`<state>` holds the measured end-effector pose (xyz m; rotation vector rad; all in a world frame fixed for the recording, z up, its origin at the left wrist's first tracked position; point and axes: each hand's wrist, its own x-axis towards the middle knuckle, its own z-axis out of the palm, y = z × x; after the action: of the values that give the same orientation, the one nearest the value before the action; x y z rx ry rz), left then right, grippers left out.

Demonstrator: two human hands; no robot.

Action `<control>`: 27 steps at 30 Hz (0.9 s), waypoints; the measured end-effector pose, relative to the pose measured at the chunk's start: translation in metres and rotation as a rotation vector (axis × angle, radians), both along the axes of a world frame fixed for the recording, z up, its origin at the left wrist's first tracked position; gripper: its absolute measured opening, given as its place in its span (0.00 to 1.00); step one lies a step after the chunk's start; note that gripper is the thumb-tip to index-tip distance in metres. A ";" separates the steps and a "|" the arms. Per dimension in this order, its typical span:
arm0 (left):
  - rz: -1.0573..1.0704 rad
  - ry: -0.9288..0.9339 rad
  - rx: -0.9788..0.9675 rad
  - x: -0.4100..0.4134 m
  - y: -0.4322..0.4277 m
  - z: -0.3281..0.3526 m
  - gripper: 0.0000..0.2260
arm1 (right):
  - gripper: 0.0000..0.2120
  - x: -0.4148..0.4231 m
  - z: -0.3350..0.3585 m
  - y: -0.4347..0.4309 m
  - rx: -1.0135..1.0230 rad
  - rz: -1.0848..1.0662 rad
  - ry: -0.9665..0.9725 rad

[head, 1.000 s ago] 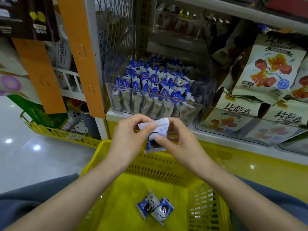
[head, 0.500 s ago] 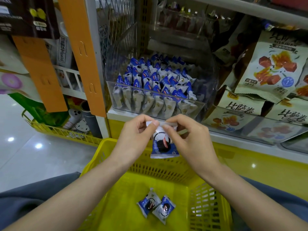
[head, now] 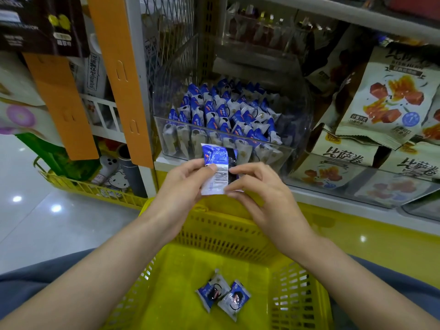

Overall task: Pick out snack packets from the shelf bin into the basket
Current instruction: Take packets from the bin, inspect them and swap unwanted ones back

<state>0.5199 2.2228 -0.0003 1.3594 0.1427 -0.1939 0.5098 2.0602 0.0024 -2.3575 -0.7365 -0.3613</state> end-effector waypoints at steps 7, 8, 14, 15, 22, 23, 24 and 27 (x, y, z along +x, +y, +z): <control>-0.058 -0.194 0.143 -0.004 -0.007 0.002 0.09 | 0.12 0.001 0.002 0.011 0.650 -0.164 0.752; -0.063 -0.234 0.203 -0.004 -0.008 0.000 0.09 | 0.11 0.000 0.003 0.012 0.696 -0.156 0.809; -0.047 -0.506 0.645 -0.011 -0.011 -0.012 0.18 | 0.10 -0.001 0.003 0.013 0.857 -0.217 0.860; -0.066 -0.509 0.651 -0.012 -0.012 -0.012 0.18 | 0.11 0.000 0.002 0.012 0.861 -0.218 0.869; -0.114 -0.408 0.468 -0.011 -0.012 -0.010 0.14 | 0.12 0.002 0.001 0.009 0.786 -0.167 0.842; -0.116 -0.401 0.461 -0.011 -0.012 -0.010 0.15 | 0.13 0.002 0.000 0.009 0.783 -0.163 0.833; -0.117 -0.392 0.460 -0.011 -0.011 -0.011 0.15 | 0.13 0.002 -0.001 0.009 0.781 -0.159 0.826; -0.122 -0.386 0.528 -0.010 -0.008 -0.012 0.16 | 0.16 0.001 -0.002 0.013 0.757 -0.141 0.801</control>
<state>0.5103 2.2143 -0.0127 1.9064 -0.2303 0.0116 0.5104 2.0730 0.0007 -1.6066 -0.0181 0.2289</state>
